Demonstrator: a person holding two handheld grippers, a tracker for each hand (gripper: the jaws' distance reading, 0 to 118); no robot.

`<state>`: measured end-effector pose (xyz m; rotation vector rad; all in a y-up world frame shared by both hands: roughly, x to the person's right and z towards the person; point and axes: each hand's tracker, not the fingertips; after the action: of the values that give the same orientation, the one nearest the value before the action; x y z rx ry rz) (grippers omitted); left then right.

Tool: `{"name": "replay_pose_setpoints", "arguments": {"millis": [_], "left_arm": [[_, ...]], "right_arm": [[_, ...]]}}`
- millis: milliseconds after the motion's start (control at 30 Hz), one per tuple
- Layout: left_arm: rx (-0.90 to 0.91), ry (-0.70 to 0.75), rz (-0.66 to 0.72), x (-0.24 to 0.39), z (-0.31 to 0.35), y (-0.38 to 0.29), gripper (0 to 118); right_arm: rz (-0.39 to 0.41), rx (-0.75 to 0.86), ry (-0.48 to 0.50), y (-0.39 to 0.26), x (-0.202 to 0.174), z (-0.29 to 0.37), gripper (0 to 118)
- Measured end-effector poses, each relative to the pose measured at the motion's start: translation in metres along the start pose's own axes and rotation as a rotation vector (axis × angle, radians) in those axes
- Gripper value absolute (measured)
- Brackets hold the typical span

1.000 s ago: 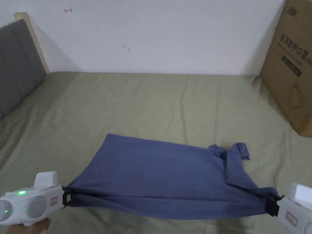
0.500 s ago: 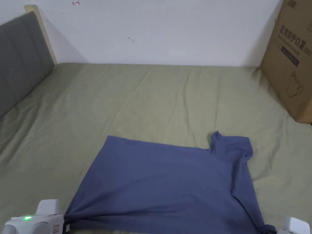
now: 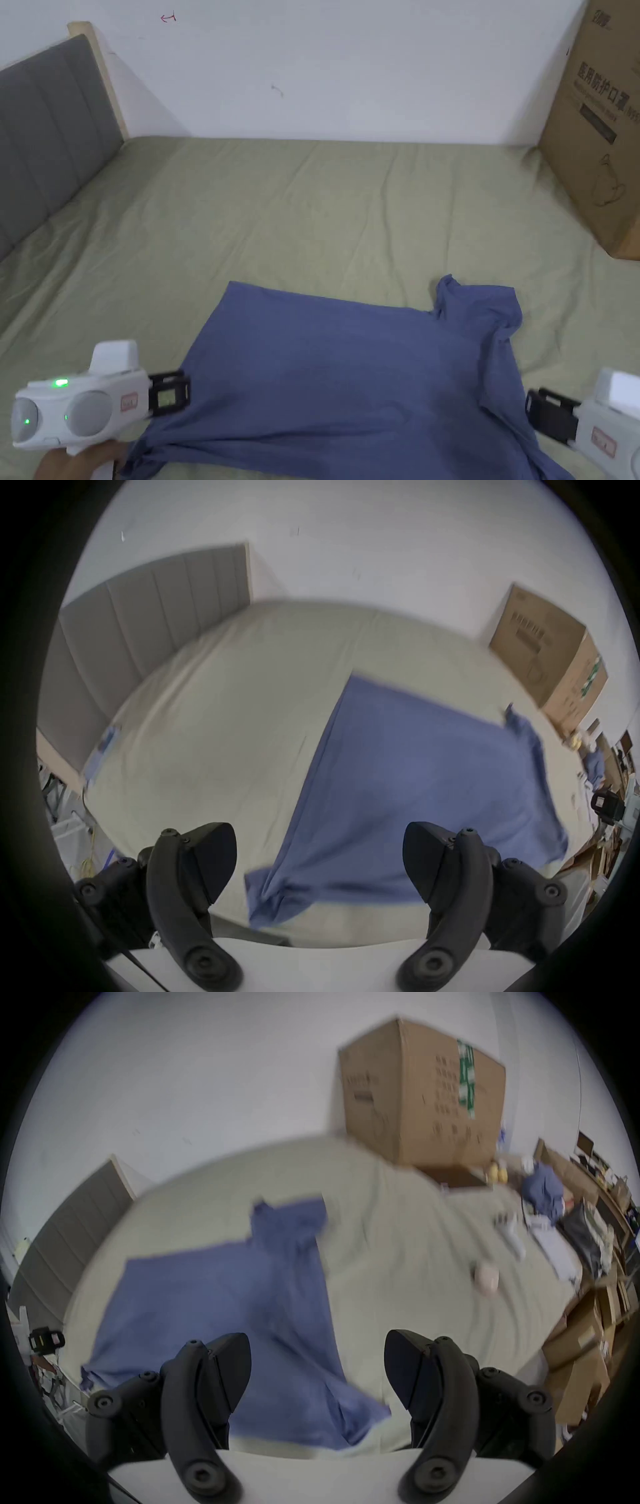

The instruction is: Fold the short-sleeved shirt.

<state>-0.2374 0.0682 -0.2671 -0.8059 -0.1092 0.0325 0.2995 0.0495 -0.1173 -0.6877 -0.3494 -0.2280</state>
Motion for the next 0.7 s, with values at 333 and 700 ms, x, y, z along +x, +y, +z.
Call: {"name": "replay_pose_setpoints", "arguments": {"millis": [333,700], "left_arm": [[0.479,-0.064,-0.022,0.055,0.07,0.078,102],[0.704,-0.094,-0.038,0.094,0.082,0.074,0]], "right_arm": [[0.125,0.449,0.009,0.08,-0.069,0.11,82],[0.149,0.574,-0.058,0.086,-0.082,0.123,7]]}}
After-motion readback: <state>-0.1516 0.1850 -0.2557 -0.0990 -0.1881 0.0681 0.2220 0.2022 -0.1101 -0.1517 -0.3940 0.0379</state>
